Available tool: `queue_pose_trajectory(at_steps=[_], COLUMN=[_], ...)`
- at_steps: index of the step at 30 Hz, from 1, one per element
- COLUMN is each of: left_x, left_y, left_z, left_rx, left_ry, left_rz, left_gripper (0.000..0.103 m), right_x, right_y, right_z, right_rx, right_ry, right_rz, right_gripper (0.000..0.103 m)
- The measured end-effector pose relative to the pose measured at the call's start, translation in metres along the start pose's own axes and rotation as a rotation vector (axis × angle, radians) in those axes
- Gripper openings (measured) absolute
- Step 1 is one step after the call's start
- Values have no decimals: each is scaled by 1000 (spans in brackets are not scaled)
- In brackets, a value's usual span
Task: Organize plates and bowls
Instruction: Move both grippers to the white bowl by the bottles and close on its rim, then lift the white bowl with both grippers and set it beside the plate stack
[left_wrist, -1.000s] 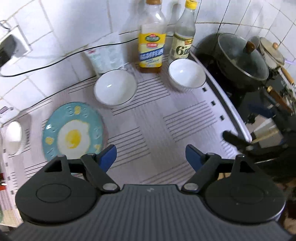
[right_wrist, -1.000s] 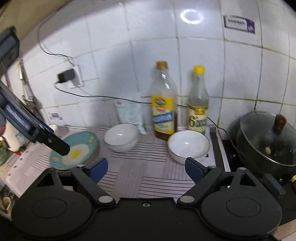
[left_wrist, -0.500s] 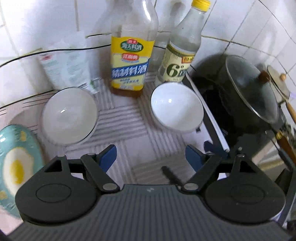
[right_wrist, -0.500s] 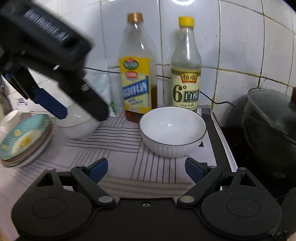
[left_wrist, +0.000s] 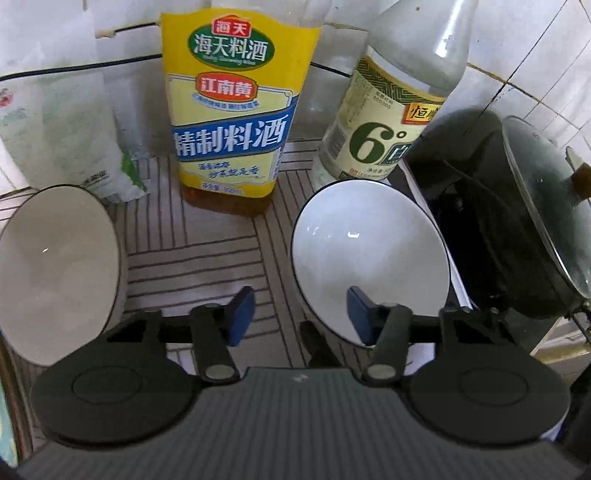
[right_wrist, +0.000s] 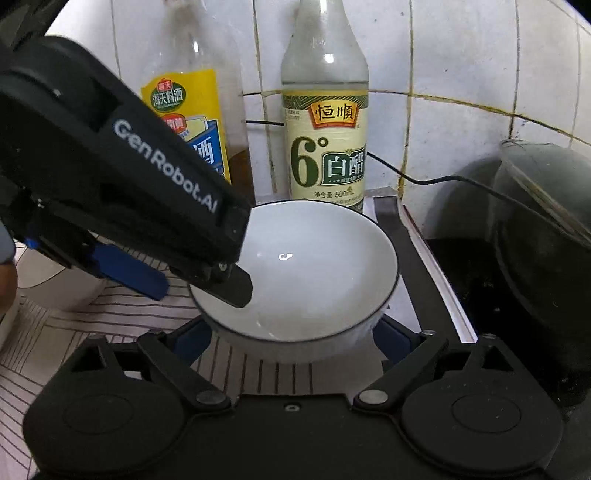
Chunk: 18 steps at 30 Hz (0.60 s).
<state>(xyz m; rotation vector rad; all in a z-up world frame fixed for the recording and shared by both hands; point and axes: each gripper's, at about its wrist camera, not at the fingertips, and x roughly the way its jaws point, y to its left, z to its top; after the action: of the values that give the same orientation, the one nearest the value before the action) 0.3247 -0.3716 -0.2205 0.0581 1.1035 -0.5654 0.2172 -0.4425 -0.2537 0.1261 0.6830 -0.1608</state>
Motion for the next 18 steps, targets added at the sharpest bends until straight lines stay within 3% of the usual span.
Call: queue_pose_trajectory(at_steps=[1, 5, 18], left_x=[2, 10, -15], left_y=[0, -3, -17], left_z=[0, 0, -16], left_rx=[5, 19, 112], left_ry=[3, 11, 12], left_rz=[3, -7, 39], left_gripper=[36, 19, 17], right_x=[2, 11, -11], right_y=[0, -1, 7], right_z=[0, -1, -4], right_rx=[-3, -15, -5], right_ry=[-2, -6, -33], right_rz=[1, 11, 22], right_gripper=[98, 99, 99])
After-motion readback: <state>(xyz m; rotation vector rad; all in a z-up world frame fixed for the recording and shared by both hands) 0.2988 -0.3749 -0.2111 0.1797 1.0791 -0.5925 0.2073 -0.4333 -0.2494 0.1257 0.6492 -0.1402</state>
